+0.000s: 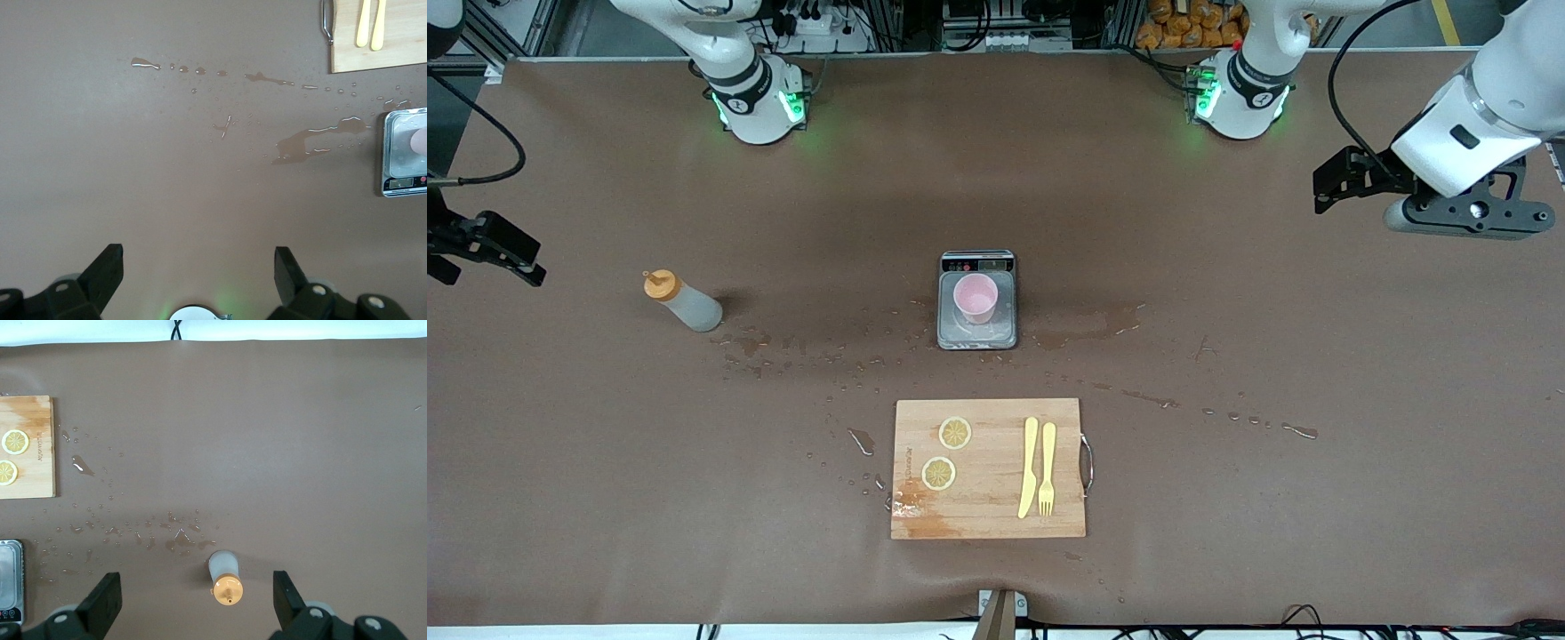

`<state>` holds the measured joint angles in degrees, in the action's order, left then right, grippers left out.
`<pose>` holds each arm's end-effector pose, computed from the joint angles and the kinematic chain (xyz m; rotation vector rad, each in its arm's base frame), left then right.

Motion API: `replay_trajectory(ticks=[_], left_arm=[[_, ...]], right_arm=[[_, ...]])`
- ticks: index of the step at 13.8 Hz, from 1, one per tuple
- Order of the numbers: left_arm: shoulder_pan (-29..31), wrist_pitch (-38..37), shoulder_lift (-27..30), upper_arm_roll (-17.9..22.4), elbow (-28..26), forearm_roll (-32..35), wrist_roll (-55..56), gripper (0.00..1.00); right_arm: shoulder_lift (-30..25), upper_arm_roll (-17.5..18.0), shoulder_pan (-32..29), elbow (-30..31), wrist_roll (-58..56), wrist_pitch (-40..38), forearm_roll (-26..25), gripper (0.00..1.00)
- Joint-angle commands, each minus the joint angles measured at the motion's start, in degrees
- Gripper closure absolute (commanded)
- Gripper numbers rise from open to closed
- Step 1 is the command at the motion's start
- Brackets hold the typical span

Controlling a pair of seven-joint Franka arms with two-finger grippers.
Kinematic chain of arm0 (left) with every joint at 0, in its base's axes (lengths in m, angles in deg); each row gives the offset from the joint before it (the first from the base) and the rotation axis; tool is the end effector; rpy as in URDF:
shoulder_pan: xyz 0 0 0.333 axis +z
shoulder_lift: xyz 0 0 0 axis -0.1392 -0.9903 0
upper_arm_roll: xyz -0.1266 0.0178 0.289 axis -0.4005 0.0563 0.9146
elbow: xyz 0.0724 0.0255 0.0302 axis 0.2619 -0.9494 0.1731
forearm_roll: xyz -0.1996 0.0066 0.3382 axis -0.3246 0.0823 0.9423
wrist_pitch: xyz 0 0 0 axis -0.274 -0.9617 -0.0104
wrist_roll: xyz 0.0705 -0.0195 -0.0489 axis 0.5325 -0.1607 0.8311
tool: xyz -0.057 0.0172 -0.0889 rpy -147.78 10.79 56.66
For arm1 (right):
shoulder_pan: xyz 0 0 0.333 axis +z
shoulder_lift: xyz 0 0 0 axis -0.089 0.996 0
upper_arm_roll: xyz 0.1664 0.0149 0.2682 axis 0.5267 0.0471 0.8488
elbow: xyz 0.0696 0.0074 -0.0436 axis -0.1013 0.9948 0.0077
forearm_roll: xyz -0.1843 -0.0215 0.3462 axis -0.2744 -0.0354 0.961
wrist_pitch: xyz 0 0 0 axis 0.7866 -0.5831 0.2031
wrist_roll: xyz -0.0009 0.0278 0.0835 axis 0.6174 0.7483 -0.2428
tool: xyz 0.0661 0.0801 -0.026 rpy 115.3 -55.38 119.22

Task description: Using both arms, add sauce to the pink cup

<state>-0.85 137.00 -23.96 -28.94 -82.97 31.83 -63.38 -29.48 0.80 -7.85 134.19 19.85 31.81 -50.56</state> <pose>0.5303 -0.1191 0.6319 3.1272 -0.1816 -0.1203 0.5792 -0.0146 0.6425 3.1043 -0.0273 0.2095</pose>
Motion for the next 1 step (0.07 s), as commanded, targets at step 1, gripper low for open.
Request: replay_trajectory(ticks=[1], left_arm=[[0.06,0.19,0.72,-0.45,-0.05,1.17,0.89,0.0]], right_arm=[[-1.04,0.65,-0.77,0.44,-0.15,-0.24,0.4,0.0]])
